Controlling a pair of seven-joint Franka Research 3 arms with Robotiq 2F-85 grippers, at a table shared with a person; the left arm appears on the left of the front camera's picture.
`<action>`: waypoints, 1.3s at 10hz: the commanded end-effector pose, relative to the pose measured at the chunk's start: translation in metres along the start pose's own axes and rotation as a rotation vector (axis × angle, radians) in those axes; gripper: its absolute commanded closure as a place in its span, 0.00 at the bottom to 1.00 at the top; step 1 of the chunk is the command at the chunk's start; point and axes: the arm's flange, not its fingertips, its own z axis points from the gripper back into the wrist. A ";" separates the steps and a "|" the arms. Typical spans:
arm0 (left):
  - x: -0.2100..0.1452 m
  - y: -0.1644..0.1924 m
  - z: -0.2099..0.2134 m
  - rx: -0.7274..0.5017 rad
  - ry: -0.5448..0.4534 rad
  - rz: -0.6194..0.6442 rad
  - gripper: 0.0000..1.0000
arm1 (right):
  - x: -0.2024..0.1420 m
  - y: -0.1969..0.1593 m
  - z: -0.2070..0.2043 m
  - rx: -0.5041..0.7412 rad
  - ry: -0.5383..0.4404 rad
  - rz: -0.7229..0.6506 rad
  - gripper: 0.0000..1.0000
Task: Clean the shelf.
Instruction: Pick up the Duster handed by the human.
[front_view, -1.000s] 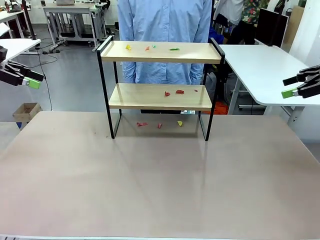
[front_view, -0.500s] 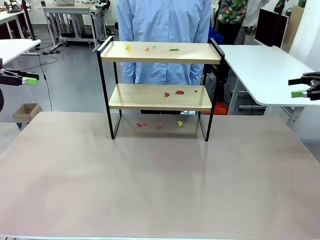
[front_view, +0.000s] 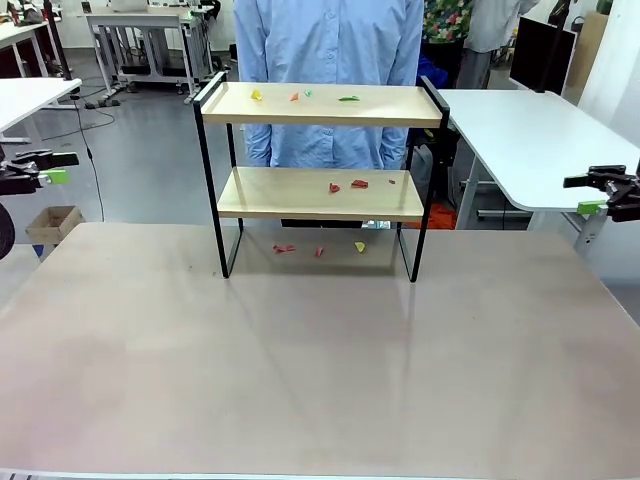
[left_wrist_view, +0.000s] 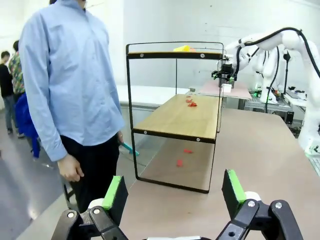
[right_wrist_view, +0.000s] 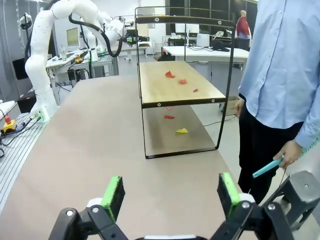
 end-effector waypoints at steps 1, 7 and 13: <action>-0.005 0.008 -0.004 -0.039 -0.031 -0.107 0.00 | 0.006 -0.011 -0.003 -0.007 -0.036 -0.018 0.00; -0.016 0.027 -0.025 -0.140 0.024 -0.102 0.00 | 0.005 -0.016 -0.015 0.027 -0.039 -0.051 0.00; -0.020 0.026 -0.025 -0.122 0.022 -0.106 0.00 | 0.000 -0.009 -0.014 0.029 -0.019 -0.030 0.00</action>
